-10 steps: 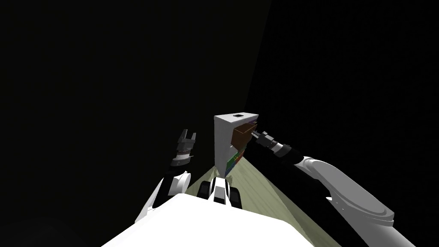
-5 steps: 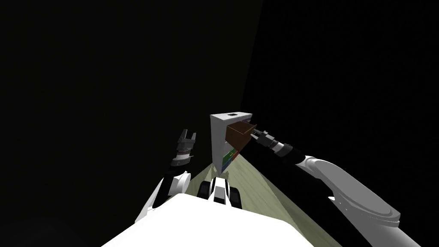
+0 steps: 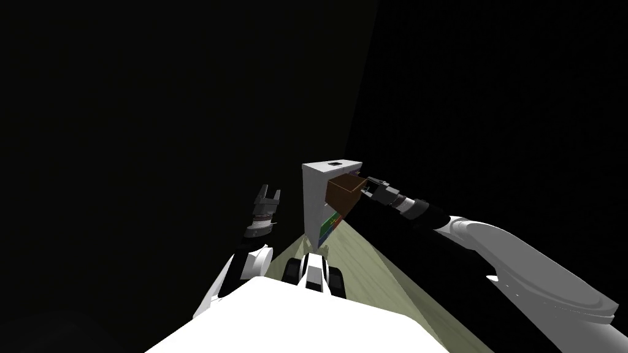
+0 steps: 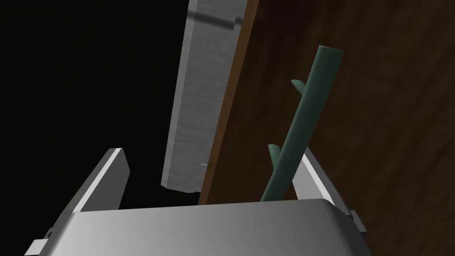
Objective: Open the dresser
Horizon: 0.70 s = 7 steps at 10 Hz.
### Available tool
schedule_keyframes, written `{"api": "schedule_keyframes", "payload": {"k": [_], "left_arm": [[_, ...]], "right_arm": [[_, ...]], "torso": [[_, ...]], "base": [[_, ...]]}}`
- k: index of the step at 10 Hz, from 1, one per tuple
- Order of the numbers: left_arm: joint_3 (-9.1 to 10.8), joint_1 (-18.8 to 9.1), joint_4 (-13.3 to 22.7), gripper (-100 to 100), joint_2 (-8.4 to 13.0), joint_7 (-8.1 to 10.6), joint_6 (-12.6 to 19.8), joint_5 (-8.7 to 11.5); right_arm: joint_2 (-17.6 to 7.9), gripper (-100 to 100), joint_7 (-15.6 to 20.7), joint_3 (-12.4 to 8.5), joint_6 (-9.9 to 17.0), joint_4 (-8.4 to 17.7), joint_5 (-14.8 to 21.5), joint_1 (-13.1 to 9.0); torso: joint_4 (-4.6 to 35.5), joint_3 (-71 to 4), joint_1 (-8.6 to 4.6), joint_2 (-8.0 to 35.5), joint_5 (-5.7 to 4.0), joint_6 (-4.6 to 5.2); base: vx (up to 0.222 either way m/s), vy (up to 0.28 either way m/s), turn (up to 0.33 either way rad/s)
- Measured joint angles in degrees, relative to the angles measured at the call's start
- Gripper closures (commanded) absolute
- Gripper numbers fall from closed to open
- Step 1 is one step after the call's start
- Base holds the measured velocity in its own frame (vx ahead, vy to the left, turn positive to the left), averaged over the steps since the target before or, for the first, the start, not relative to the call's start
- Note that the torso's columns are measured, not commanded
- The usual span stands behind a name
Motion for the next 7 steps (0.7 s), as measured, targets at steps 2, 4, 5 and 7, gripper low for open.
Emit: {"api": "schedule_keyframes", "payload": {"k": [2, 4, 5, 7], "left_arm": [[0.00, 0.0, 0.0, 0, 0.0, 0.00, 0.0, 0.0], [0.00, 0.0, 0.0, 0, 0.0, 0.00, 0.0, 0.0], [0.00, 0.0, 0.0, 0, 0.0, 0.00, 0.0, 0.0], [0.00, 0.0, 0.0, 0, 0.0, 0.00, 0.0, 0.0]], "right_arm": [[-1.3, 0, -1.6, -0.6, -0.4, -0.2, -0.3, 0.0], [-1.3, 0, -1.6, -0.5, -0.5, 0.0, -0.3, 0.2], [-1.3, 0, -1.6, -0.4, -0.5, 0.0, -0.2, 0.2], [-1.3, 0, -1.6, -0.4, -0.5, 0.1, -0.2, 0.3]], "torso": [[0.1, 0.2, 0.06, 0.2, 0.04, -0.03], [0.0, 0.1, 0.16, 0.1, 0.02, -0.04], [-0.1, 0.1, 0.19, 0.0, 0.02, -0.05], [-0.1, 0.0, 0.18, 0.0, 0.01, -0.05]], "base": [[0.007, 0.010, -0.002], [0.000, 0.000, 0.000], [0.000, 0.000, 0.000], [0.000, 0.000, 0.000]]}}
